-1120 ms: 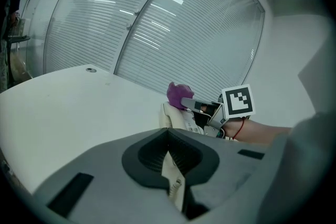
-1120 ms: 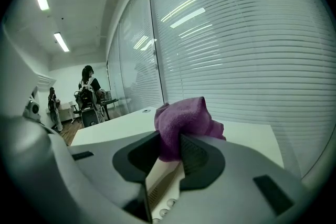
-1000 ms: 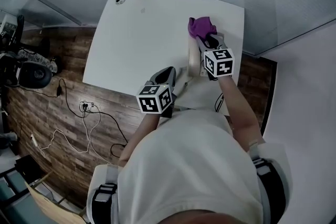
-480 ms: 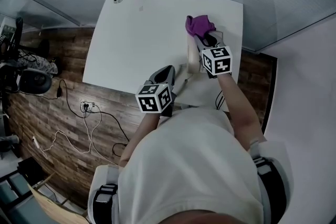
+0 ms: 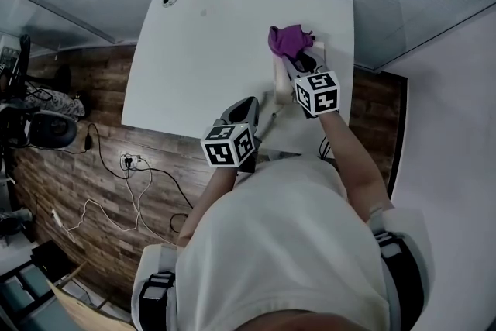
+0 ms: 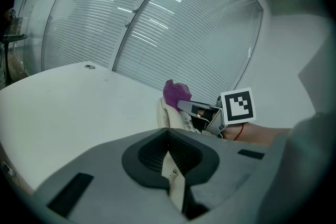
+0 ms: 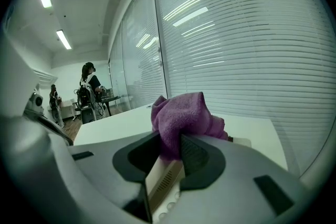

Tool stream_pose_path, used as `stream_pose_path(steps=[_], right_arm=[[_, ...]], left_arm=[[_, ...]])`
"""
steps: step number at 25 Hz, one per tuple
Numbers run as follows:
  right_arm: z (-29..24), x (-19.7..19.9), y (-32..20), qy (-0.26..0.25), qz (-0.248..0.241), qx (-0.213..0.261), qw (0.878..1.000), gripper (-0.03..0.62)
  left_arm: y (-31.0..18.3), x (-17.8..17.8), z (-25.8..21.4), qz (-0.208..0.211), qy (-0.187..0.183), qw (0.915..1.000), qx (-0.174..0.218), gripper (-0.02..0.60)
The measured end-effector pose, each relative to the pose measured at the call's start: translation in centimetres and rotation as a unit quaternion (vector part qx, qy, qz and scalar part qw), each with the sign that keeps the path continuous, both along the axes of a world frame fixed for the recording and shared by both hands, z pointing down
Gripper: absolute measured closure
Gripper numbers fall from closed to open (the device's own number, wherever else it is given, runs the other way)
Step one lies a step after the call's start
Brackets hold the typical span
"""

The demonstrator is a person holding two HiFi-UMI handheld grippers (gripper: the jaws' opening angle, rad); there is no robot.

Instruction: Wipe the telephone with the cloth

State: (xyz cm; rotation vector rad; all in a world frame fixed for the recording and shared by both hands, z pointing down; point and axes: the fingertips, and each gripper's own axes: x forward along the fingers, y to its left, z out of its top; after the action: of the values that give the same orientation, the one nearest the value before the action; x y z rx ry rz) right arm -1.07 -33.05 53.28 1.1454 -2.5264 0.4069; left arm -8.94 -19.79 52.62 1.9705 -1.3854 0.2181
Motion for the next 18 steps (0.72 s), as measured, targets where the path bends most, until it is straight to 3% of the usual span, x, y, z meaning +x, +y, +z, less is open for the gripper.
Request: stream_pose_path(steps=[18], right_arm=[[0.9,0.5,4.1,0.002,0.005,-0.006,1.000,0.480]], left_arm=[[2.3,0.7,0.5,0.022,0.011,0.9997,-0.004,0.560]])
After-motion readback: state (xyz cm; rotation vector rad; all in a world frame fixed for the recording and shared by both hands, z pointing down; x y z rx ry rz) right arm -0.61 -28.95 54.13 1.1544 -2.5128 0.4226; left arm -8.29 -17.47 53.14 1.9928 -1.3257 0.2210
